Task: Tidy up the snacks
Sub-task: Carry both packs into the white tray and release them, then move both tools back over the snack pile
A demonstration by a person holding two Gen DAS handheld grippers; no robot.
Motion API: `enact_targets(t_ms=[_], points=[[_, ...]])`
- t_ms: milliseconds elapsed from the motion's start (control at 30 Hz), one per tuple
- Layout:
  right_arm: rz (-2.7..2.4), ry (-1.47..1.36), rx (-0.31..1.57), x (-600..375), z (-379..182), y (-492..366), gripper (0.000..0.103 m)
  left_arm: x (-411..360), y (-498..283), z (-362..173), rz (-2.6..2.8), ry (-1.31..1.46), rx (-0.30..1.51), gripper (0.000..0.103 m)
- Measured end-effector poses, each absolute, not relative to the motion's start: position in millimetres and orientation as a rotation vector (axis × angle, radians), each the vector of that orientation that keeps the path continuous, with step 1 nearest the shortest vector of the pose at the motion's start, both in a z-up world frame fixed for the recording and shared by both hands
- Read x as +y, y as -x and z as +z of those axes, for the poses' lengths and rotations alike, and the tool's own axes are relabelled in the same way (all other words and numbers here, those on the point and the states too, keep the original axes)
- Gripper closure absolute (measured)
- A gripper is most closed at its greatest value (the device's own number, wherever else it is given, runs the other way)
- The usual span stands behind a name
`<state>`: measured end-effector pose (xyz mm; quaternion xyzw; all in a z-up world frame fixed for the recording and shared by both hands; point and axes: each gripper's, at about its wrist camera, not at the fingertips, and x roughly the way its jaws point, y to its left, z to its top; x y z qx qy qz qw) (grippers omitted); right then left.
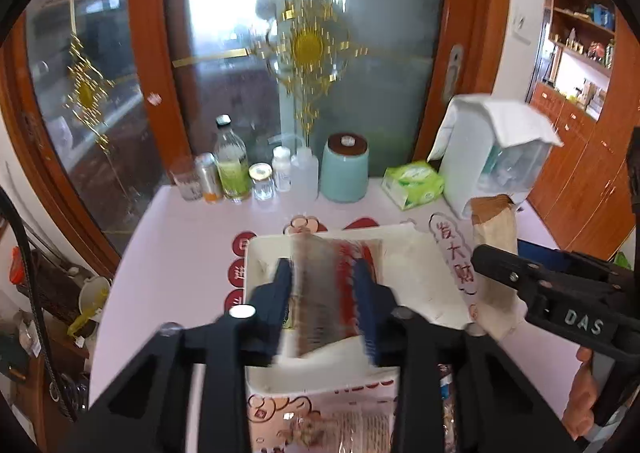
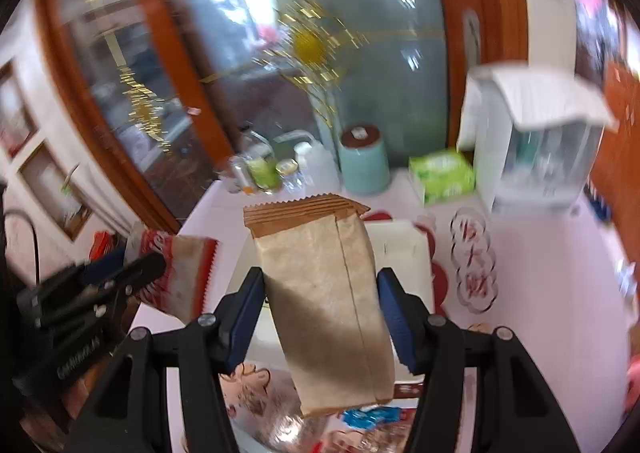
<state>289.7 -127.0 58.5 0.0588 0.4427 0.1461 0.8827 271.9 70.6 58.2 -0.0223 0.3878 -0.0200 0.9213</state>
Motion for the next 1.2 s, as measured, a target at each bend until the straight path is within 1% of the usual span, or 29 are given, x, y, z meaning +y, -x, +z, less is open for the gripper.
enact_targets(t_ms=[133,200,233,267,300,333,367,400,500,700,933,1200], points=[[0.248,-0.148,1.02,-125,9,-324,0.049,64,-308,14,-0.05,0.026,0.859,0.077],[0.227,-0.15,1.067,-125,-17,-336,0.055,61,-320,-7,-0.052,0.023,0.891,0.077],[0.222,-0.152,1.083,-125,-24,-340,0.055,60,-326,-17,-0.053,0.027,0.906,0.076],[0.218,-0.156,1.105,-125,-34,-344,0.055,61,-332,-27,-0.054,0.037,0.923,0.071],[0.213,-0.159,1.119,-126,-40,-347,0.055,61,-337,-35,-0.056,0.046,0.935,0.058],[0.208,-0.163,1.132,-127,-47,-350,0.055,62,-342,-42,-0.058,0.053,0.945,0.048],[0.211,-0.165,1.141,-127,-53,-352,0.055,62,-345,-49,-0.055,0.06,0.951,0.031],[0.215,-0.162,1.15,-127,-57,-355,0.055,62,-346,-53,-0.048,0.063,0.948,0.022],[0.212,-0.144,1.172,-125,-68,-357,0.055,60,-350,-64,-0.054,0.053,0.947,0.019],[0.216,-0.137,1.188,-121,-75,-357,0.055,60,-349,-69,-0.05,0.064,0.963,0.019],[0.241,-0.124,1.182,-116,-71,-349,0.054,67,-337,-63,-0.033,0.103,0.96,0.019],[0.242,-0.111,1.183,-112,-65,-333,0.054,65,-316,-50,-0.024,0.082,0.961,0.019]])
